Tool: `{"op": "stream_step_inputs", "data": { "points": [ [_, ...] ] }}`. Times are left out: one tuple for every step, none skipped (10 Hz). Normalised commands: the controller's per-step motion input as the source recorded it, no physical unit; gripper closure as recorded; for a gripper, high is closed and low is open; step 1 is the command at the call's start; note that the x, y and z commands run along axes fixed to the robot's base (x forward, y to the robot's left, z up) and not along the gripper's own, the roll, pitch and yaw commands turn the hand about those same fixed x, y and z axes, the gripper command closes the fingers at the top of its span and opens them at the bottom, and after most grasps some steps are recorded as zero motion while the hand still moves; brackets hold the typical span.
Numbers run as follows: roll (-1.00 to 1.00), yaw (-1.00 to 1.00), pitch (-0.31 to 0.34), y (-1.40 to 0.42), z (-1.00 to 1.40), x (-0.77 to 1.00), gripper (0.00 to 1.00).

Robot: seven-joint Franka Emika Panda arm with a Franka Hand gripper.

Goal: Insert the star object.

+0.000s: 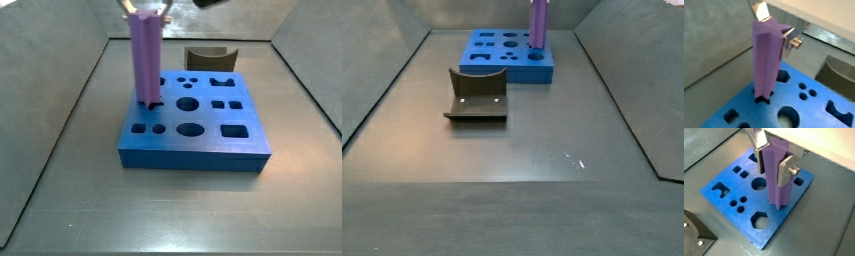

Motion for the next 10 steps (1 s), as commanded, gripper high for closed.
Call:
{"op": "stream_step_inputs", "data": {
  "points": [
    [0.06, -0.01, 0.000, -0.07, -0.38, 0.05, 1.00],
    [-0.05, -0.14, -0.050, -0.10, -0.32, 0.01, 1.00],
    [-0.04, -0.13, -0.071, -0.10, -0.37, 0.05, 1.00],
    [0.00, -0.09, -0.060, -0.06, -0.42, 0.05, 1.00],
    [-0.03, -0.16, -0.074, -0.06, -0.45, 0.00, 1.00],
    [0.00, -0.21, -0.069, -0.04, -0.50, 0.00, 1.00],
    [0.00, -0.20, -0.087, -0.05, -0.61, -0.06, 1.00],
    [0.00, -0.07, -0.080, -0.03, -0.65, -0.14, 1.00],
    [0.06, 0.08, -0.079, -0.04, -0.66, -0.15, 1.00],
    [0.09, 0.17, -0.067, -0.06, -0.61, -0.22, 1.00]
  ]
}}
